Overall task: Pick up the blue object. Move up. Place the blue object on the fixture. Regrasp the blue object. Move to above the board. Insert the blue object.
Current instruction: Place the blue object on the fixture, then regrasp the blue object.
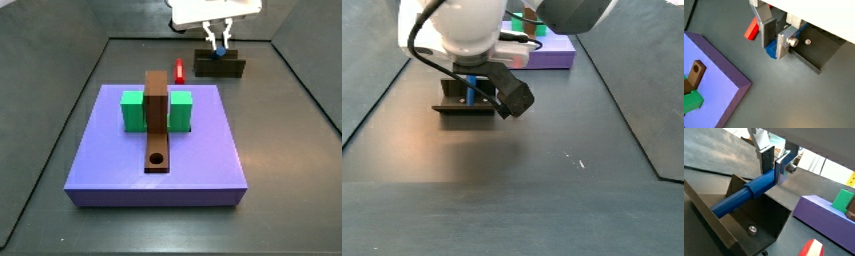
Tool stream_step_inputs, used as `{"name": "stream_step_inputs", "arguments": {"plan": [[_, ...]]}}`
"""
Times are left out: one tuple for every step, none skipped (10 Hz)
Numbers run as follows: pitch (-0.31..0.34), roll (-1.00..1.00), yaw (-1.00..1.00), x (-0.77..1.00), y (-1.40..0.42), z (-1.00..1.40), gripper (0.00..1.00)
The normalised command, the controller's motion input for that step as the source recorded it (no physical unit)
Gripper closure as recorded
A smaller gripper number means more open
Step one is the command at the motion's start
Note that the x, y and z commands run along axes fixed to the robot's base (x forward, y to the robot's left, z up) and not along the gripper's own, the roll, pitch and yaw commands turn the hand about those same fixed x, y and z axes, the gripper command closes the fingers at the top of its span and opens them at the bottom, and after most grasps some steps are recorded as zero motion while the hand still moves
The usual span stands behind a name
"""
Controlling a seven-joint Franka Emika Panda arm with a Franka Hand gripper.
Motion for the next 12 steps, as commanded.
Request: {"name": "stream_step_inputs", "arguments": {"plan": [[0.000,-0.33,-0.09,0.04,0.00,-0.02,1.00],[0.000,-0.24,0.00,0.00,0.00,0.00,1.00],[0.000,0.00,0.00,0.00,0.00,0.00,1.00],[0.000,0.00,0.00,0.00,0.00,0.00,0.00],[0.000,0.84,0.00,-0.17,-0.13,0.36,0.00],[0.000,1.00,-0.03,-0.23,-0.22,0.41,0.00],[0.000,1.00,-0.07,-0.20,-0.23,0.39,0.00],[0.000,1.00,-0.08,-0.09,-0.27,0.37,0.00],[0.000,1.00,-0.05,0.05,-0.32,0.27,0.00],[0.000,1.00,0.00,0.30,-0.30,0.15,0.00],[0.000,1.00,-0.03,0.30,-0.25,0.03,0.00],[0.000,1.00,-0.07,0.30,-0.21,0.02,0.00]]}}
